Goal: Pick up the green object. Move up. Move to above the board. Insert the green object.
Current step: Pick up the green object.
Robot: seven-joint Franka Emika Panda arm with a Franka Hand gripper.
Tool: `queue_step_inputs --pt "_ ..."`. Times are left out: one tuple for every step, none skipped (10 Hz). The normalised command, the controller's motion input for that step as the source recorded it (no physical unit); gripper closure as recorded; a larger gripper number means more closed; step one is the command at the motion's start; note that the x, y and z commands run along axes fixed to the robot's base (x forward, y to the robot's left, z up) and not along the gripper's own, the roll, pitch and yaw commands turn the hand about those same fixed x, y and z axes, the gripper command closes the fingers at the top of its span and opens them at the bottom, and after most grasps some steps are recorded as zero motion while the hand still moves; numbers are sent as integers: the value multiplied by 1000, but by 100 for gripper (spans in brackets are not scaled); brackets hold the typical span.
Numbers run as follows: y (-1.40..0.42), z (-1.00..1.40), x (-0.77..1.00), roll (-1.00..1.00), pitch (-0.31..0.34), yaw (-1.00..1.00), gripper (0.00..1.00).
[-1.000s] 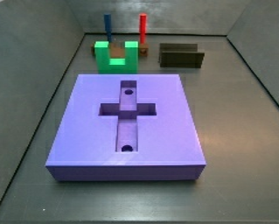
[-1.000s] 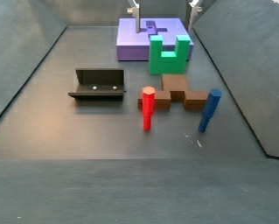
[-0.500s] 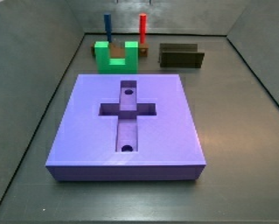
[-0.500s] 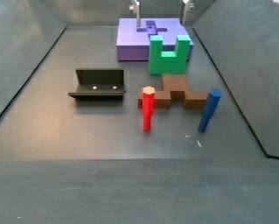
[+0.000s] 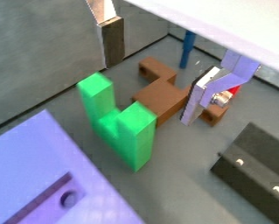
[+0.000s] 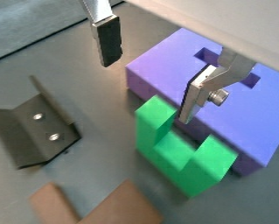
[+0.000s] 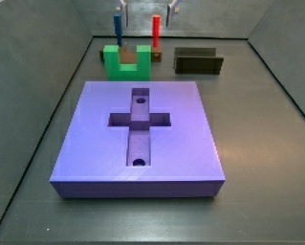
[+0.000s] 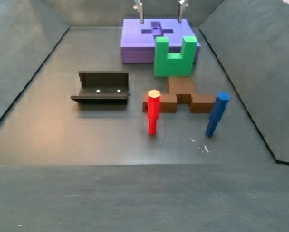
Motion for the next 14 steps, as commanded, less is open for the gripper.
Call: queue_step_inputs --pt "-106 -309 83 54 0 0 0" --pt "0 -129 11 11 0 0 0" --pt "0 -43 0 0 0 0 0" --pt "0 -217 0 -29 0 0 0" --pt "0 -334 157 -54 -24 0 0" --pt "6 -377 234 -63 -36 0 0" --pt "0 -371 231 -69 -39 0 0" --pt "34 -314 34 -56 -36 0 0" --pt "66 -243 -40 -53 -31 0 0" --pt "51 -151 -120 -70 -29 0 0" --pt "40 -171 -83 -83 -39 0 0" --pt "23 -243 0 -83 -43 0 0" --pt "51 -314 0 -70 -33 0 0" --pt "46 -386 0 -66 -33 0 0"
